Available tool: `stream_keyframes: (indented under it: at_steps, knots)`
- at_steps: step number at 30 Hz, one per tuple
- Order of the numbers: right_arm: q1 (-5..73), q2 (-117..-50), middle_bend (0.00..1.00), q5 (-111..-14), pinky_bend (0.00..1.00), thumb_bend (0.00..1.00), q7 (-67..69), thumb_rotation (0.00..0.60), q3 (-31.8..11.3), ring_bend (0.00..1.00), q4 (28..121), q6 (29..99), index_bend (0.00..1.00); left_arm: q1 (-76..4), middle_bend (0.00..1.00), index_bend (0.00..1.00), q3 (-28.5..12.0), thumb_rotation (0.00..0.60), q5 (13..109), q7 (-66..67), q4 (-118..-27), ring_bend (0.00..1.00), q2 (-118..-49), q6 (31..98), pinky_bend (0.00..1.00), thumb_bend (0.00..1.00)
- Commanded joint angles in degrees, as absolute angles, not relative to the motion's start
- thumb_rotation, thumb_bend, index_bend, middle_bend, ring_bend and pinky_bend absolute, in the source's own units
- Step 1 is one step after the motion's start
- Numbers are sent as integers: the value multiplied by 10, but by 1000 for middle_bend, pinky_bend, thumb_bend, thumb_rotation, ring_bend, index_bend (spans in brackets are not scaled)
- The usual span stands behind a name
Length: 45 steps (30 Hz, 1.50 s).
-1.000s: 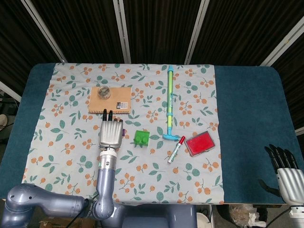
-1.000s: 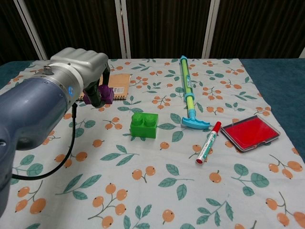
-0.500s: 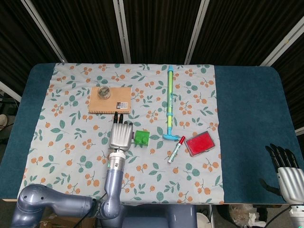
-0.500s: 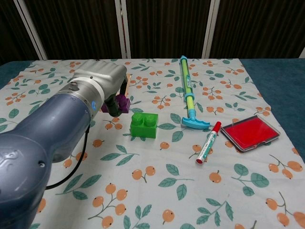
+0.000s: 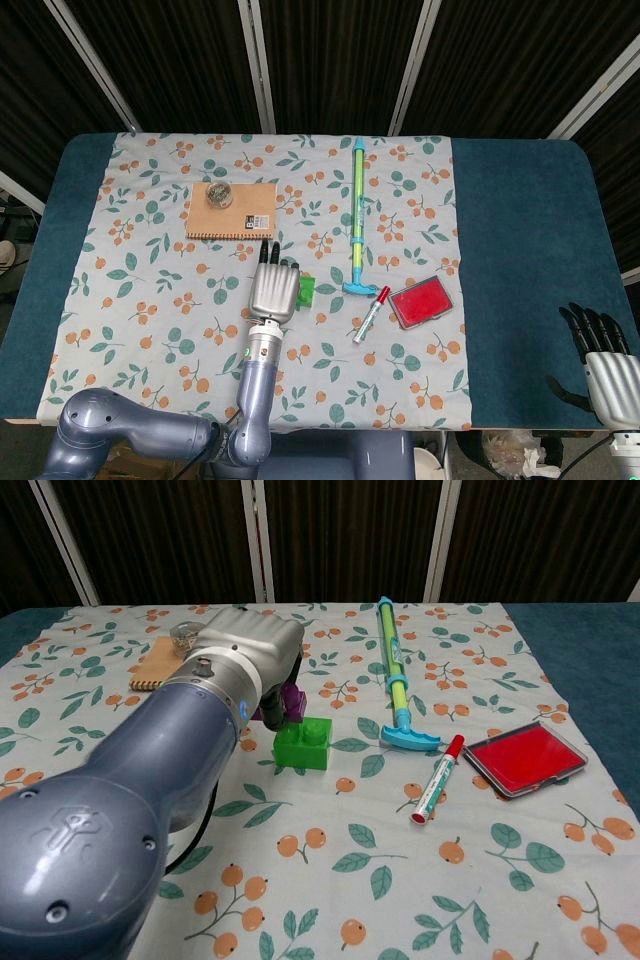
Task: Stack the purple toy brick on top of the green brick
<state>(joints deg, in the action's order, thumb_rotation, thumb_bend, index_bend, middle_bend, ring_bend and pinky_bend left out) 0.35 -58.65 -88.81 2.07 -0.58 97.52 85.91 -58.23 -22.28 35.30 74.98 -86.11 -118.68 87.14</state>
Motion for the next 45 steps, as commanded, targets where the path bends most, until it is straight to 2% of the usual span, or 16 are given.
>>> stream_keyframes:
  at_steps: [1, 27, 36, 45]
  knots:
    - [3, -586, 64, -886, 0, 222, 22, 600, -7, 0, 974, 860, 0, -584, 498, 533, -221, 600, 352, 747, -851, 103, -1195, 867, 0, 383]
    - [4, -584, 64, -880, 0, 221, 35, 600, -9, 0, 969, 857, 0, -584, 495, 524, -218, 600, 391, 694, -771, 103, -1241, 829, 0, 381]
    - [5, -583, 64, -882, 0, 221, 37, 600, -8, 0, 969, 857, 0, -584, 488, 525, -225, 600, 408, 692, -771, 103, -1247, 833, 0, 379]
    - [3, -581, 64, -881, 0, 221, 42, 600, -9, 0, 969, 859, 0, -572, 485, 525, -215, 600, 411, 687, -748, 102, -1254, 821, 0, 377]
